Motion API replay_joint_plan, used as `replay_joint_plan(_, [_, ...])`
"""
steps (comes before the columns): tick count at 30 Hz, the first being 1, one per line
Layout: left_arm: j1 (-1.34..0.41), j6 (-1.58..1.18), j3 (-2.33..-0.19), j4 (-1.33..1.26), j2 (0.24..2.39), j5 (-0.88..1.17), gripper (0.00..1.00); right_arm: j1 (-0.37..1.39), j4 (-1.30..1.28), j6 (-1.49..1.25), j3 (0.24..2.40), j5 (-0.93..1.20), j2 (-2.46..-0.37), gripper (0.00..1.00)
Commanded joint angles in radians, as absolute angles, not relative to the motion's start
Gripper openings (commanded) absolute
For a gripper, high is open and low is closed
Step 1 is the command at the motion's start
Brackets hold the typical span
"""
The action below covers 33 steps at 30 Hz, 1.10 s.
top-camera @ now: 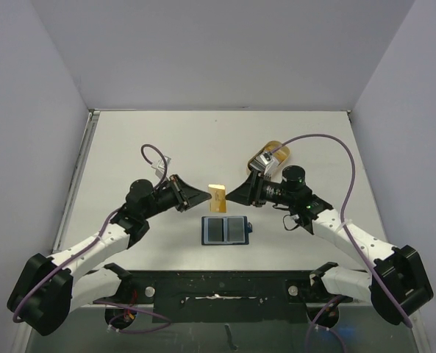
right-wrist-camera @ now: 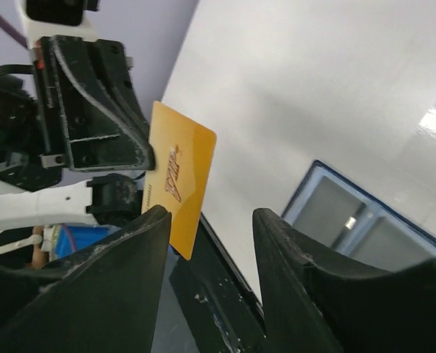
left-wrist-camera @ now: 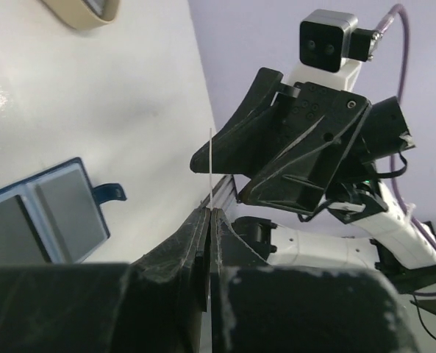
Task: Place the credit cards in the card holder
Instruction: Pick up the credit card from the storage box, then insert the credit card into the card holder.
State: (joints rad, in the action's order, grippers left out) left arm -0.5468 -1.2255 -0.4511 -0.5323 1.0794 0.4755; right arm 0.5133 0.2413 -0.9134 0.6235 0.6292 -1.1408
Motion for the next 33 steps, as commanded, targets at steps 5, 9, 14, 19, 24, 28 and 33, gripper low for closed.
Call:
replay_joint_plan(5, [-0.541,-1.093,-0.439,-0.368,1.086,0.397,0.0,0.524,-0.181,-0.727,0.683,0.331,-1.095,0.57])
replay_joint_plan(9, [-0.544,-1.094,-0.415,-0.378,1.115,0.397,0.0,0.532,-0.245,-0.705,0.662,0.27,-1.105,0.58])
replay_joint_plan(14, [-0.547,-1.094,-0.399,-0.415,1.179,0.415,0.0,0.559,-0.267,-0.683,0.66,0.223,-1.155,0.6])
replay_joint_plan(19, [-0.565,-1.095,-0.392,-0.461,1.247,0.423,0.0,0.603,-0.281,-0.657,0.682,0.179,-1.254,0.62])
replay_joint_plan(24, [-0.585,-1.102,-0.392,-0.518,1.318,0.438,0.0,0.645,-0.329,-0.627,0.719,0.096,-1.345,0.62])
replay_joint_plan(28, [-0.594,-1.099,-0.4,-0.542,1.374,0.439,0.0,0.666,-0.339,-0.628,0.726,0.044,-1.372,0.59])
replay_joint_plan(33, [-0.598,-1.104,-0.396,-0.599,1.431,0.452,0.0,0.684,-0.351,-0.631,0.723,-0.001,-1.373,0.52])
